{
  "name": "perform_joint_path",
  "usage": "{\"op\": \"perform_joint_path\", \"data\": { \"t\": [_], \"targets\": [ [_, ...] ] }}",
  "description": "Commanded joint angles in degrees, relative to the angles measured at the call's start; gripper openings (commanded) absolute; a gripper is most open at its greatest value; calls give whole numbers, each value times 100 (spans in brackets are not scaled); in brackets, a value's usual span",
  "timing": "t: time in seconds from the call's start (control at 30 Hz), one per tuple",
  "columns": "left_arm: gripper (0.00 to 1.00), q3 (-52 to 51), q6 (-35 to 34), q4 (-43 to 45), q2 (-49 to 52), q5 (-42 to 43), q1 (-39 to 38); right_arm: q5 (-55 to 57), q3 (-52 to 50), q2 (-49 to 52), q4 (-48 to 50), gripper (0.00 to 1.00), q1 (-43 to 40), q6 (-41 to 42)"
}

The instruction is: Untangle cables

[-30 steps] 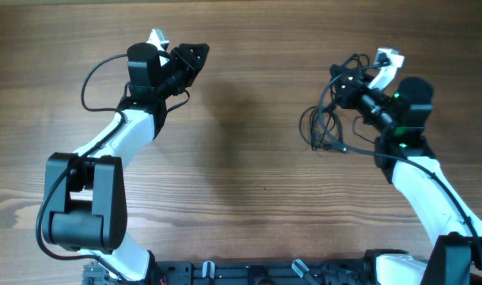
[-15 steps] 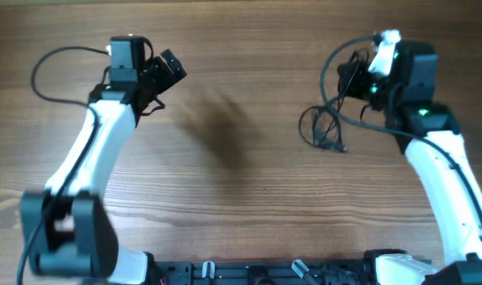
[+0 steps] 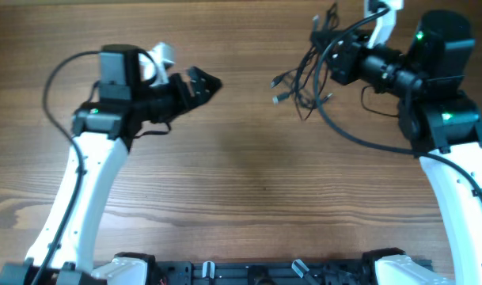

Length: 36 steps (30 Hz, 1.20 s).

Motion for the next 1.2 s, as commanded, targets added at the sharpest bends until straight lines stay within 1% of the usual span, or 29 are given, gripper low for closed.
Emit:
{"op": "perform_joint_path", "data": {
  "t": [0.0, 0.07, 0.1, 0.17, 0.23, 0.27, 0.37, 0.4, 0.43, 0.47, 0.5, 0.53, 0.57, 0.6, 0.7, 0.77, 0.8, 0.87, 0.93, 1.0, 1.07, 1.17],
  "targets": [
    [100, -76, -721, 321, 439, 345, -544, -210, 136, -181, 26, 5, 319, -118],
    [100, -76, -1631, 490, 774, 20, -831, -210, 136, -229, 20, 5, 487, -118],
    [100, -76, -1910, 527, 885, -17, -898, -208, 136, -245, 22, 5, 538, -129],
    [100, -76, -2826, 629, 1263, -9, -1115, -208, 136, -330, 20, 5, 643, -269],
    [100, -76, -3381, 778, 1576, -2, -1309, -205, 136, -407, -9, 5, 647, -269],
    [100, -76, -3639, 1021, 1779, 22, -1447, -208, 136, -479, -57, 5, 645, -269],
    [100, -76, -3866, 1956, 2127, 101, -1687, -208, 136, -625, -223, 5, 647, -282],
    [98, -76, -3932, 2197, 2188, 96, -1740, -210, 136, -658, -282, 5, 647, -321],
    [85, -76, -3987, 2546, 2275, 94, -1803, -197, 136, -706, -372, 5, 647, -398],
    [65, -76, -3980, 2763, 2330, 83, -1845, -142, 136, -741, -457, 5, 645, -503],
    [35, -76, -3982, 2833, 2350, 37, -1867, -22, 136, -761, -540, 5, 645, -577],
    [11, -76, -3936, 2802, 2358, -44, -1875, 330, 136, -772, -734, 5, 645, -675],
    [4, -76, -3832, 2796, 2358, -55, -1875, 682, 136, -780, -903, 4, 645, -671],
    [4, -76, -3624, 2782, 2358, -33, -1862, 1110, 136, -778, -1113, 5, 645, -673],
    [4, -76, -2673, 2745, 2334, 391, -1657, 3095, 136, -776, -1954, 4, 643, -614],
    [4, -76, -2350, 2715, 2243, 767, -1397, 4638, 131, -737, -2570, 4, 627, -155],
    [4, -76, -2275, 2717, 2155, 979, -1209, 5525, 129, -678, -3012, 4, 592, 254],
    [4, -76, -2258, 2719, 1941, 1355, -796, 6677, 125, -479, -3768, 4, 474, 951],
    [4, -76, -1978, 2717, 1698, 1845, -369, 7099, 76, -219, -4162, 4, 332, 1329],
    [4, -76, -1980, 2721, 1497, 2361, -4, 7084, -61, 83, -4192, 4, 188, 1456],
    [4, -76, -1980, 2719, 1300, 2946, 402, 6828, -227, 496, -4109, 4, 68, 1451],
    [4, -76, -1980, 2719, 1099, 3480, 876, 6347, -262, 1161, -4096, 4, -15, 1447]
  ]
}}
